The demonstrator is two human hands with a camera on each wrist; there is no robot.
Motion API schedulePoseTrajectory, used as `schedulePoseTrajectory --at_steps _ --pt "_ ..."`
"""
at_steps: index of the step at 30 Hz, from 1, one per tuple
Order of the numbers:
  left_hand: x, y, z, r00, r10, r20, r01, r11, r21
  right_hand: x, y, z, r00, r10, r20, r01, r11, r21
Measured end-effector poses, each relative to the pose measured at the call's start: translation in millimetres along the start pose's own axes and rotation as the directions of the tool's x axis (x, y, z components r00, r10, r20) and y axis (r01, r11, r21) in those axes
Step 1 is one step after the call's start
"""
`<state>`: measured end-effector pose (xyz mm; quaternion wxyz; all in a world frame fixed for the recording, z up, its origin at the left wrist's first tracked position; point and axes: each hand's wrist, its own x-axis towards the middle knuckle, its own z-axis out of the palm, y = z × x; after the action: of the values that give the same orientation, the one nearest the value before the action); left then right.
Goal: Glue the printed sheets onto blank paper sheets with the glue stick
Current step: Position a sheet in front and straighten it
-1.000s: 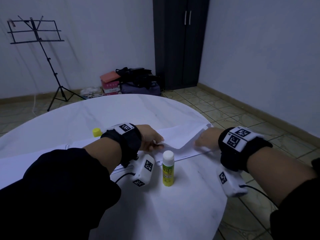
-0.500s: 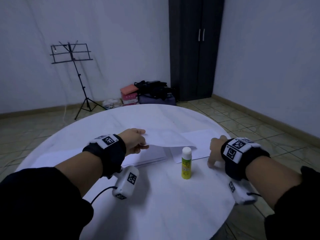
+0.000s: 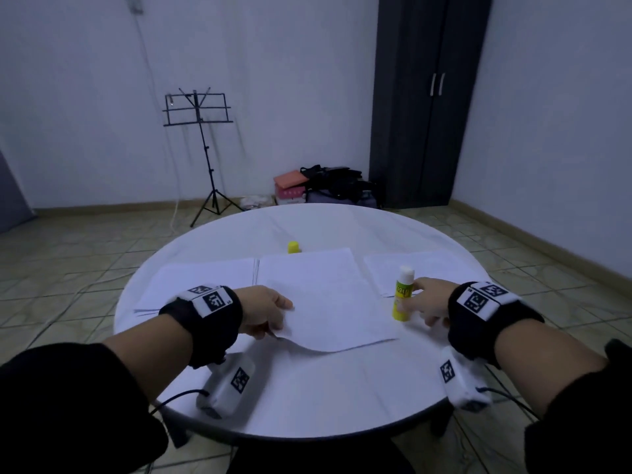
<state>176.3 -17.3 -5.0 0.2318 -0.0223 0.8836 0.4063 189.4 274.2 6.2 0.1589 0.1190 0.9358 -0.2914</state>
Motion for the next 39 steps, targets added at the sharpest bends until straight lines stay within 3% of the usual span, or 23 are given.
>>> schedulePoseTrajectory --at_steps 5,12,16,21,26,31,39 --pt "-8.4 -9.1 4.9 0.999 -0.020 0.025 0.011 0.949 0.314 -8.8 -6.9 5.2 0.997 -0.011 -0.070 0.006 0.998 -0.062" --pt "-16.4 -10.4 5.3 0.999 0.007 -0.053 0.032 0.718 0.695 -10.2 -38.2 11.2 0.974 -0.161 -0.158 0.145 0.983 -0.109" --pt "-15.8 -19.7 2.0 0.994 0.041 -0.101 0.047 0.673 0.738 -14.2 -70.7 21.7 0.943 -0.281 -0.177 0.276 0.960 -0.051" --pt "-18.3 -22.4 0.1 0.996 0.079 -0.041 -0.020 0.645 0.764 -7.6 -112.4 47.5 0.923 -0.349 -0.159 0.369 0.922 0.120" --pt "-17.4 -25.7 -0.4 0.993 0.117 -0.017 -0.063 0.647 0.760 5.0 -152.2 79.5 0.901 -0.411 -0.137 0.413 0.911 -0.015" --pt "-20.4 -24.2 1.1 0.996 0.083 -0.021 -0.039 0.652 0.757 13.8 -175.4 103.8 0.913 -0.404 -0.056 0.393 0.908 -0.141" --pt "-22.0 -25.1 -2.8 0.994 0.100 0.052 -0.100 0.574 0.812 18.3 -145.7 83.1 0.934 -0.343 -0.097 0.317 0.923 -0.217"
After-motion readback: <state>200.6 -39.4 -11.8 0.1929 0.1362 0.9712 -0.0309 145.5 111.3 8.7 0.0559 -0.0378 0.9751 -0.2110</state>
